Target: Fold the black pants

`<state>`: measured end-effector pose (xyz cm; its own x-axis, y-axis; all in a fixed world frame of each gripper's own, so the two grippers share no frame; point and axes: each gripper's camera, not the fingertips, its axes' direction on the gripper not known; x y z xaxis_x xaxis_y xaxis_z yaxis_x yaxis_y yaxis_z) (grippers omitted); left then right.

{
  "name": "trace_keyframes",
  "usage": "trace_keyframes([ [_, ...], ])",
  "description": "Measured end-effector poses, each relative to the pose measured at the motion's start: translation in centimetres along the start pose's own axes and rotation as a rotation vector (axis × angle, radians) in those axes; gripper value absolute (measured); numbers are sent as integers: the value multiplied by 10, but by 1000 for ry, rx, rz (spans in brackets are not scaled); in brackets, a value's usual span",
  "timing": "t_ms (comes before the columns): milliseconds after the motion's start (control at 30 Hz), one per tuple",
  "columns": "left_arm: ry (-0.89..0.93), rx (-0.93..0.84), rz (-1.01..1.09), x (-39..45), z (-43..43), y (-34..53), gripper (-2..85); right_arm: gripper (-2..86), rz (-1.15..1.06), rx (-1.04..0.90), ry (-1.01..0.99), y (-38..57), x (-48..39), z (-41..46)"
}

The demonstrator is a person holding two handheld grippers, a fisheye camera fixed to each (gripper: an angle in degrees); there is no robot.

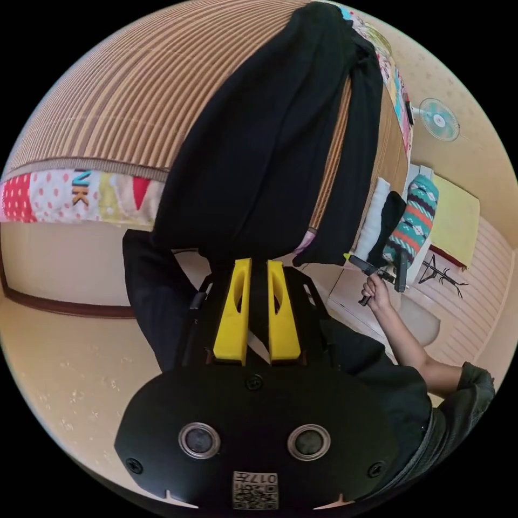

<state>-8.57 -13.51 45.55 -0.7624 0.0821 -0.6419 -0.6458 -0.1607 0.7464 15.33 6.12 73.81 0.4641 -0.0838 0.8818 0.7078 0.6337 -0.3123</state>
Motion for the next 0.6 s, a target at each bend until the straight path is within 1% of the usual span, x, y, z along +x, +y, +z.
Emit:
trace_keyframes([
  [133,42,24,178,69,11,-3,66,29,-145,89,-89,52,-29,-27],
  [200,81,17,254,103,16,-4,88,27,-232,137,-246,81,-50,-55],
  [267,117,7,325,148,21,-4,126,27,-310,153,-352,94,-71,-72],
  [333,115,1,382,180,22,-2,140,27,-404,155,-445,102,-94,-85],
  [400,99,-23,461,209,25,1,147,28,-553,142,-558,104,-126,-94],
  [433,41,-46,488,223,30,3,149,28,-596,133,-584,104,-134,-95],
  [467,-72,-81,503,235,37,5,125,30,-679,111,-618,104,-149,-94],
  [500,-139,-93,511,239,41,7,114,32,-743,76,-608,102,-162,-90],
  [533,-252,-83,533,245,45,14,60,33,-774,54,-588,101,-168,-87],
  [567,-316,-53,567,246,45,23,28,36,-835,7,-526,97,-178,-83],
  [600,-323,-47,586,246,45,27,22,39,-898,-47,-459,90,-185,-83],
])
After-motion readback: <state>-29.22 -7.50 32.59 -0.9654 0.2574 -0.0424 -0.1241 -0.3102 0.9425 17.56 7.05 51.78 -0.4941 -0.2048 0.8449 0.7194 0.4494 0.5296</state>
